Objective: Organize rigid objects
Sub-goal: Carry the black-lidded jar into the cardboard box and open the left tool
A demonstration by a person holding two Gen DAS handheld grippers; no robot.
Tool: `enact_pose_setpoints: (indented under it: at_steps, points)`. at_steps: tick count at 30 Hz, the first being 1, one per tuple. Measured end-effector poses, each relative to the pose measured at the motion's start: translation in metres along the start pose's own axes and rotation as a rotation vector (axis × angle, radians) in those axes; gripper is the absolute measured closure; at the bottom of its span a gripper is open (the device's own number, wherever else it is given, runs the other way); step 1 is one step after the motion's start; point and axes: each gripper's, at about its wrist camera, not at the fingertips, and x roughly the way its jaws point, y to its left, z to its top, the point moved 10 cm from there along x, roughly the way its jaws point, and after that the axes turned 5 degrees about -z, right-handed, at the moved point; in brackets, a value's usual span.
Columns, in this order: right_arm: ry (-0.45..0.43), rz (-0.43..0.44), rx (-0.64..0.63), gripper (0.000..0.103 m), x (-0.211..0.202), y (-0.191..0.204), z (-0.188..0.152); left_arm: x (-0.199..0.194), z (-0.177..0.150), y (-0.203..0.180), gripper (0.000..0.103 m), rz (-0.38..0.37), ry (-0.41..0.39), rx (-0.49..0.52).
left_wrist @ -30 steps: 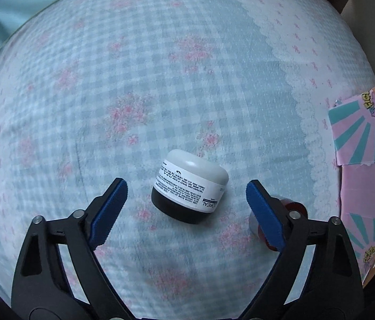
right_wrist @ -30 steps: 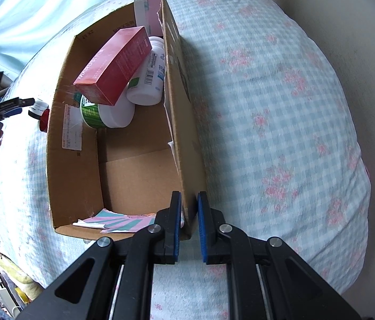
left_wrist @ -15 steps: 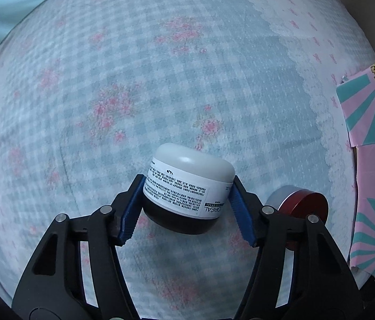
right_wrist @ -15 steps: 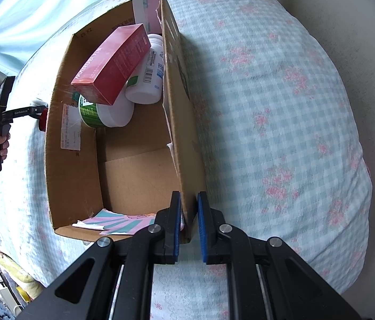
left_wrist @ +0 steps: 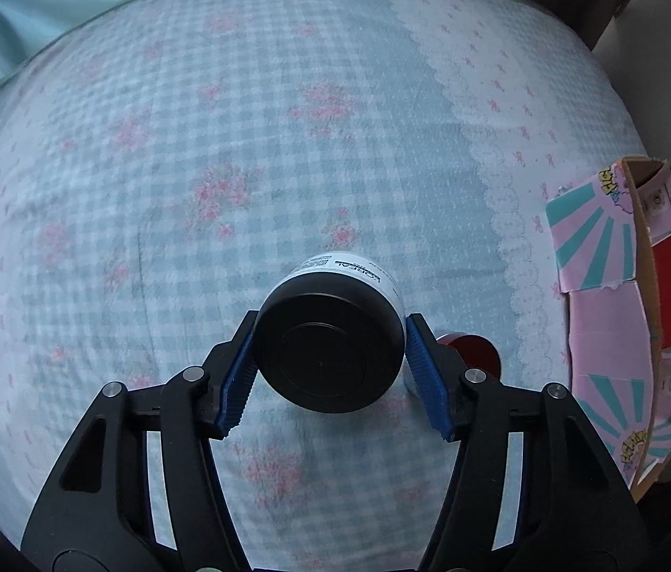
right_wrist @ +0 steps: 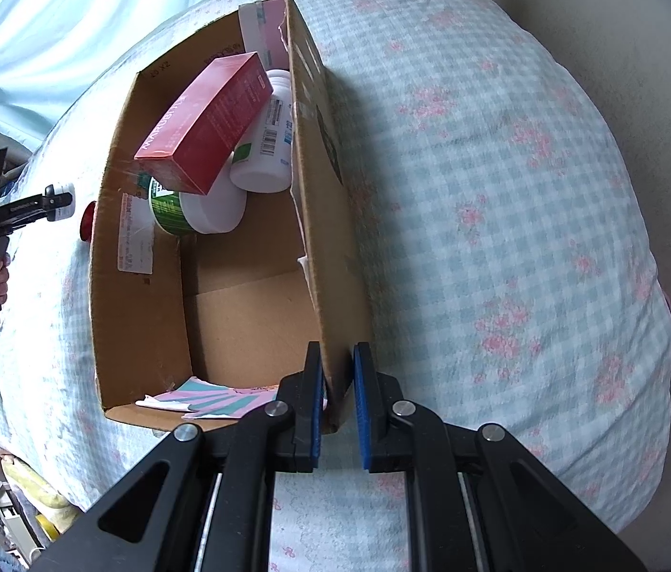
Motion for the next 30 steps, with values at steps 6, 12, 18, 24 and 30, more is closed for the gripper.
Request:
enact_pose_setpoints:
  at_steps: [6, 12, 18, 24, 30]
  points:
    - [0.002, -0.004, -0.014, 0.092, 0.000, 0.002, 0.000, -0.042, 0.005, -0.031, 0.047, -0.019, -0.069, 0.003]
    - [-0.004, -0.002, -0.017, 0.092, -0.001, 0.003, 0.000, -0.101, 0.011, -0.075, 0.047, -0.038, -0.146, 0.042]
    - [-0.010, 0.034, -0.003, 0.092, -0.001, 0.002, 0.001, -0.149, 0.010, -0.132, 0.047, -0.077, -0.211, 0.081]
    - [-0.016, 0.047, -0.009, 0.092, -0.001, 0.002, 0.001, -0.152, -0.012, -0.200, 0.047, -0.145, -0.208, 0.106]
    - [-0.021, 0.061, -0.004, 0.092, -0.002, 0.003, 0.001, -0.122, -0.050, -0.260, 0.047, -0.209, -0.137, 0.119]
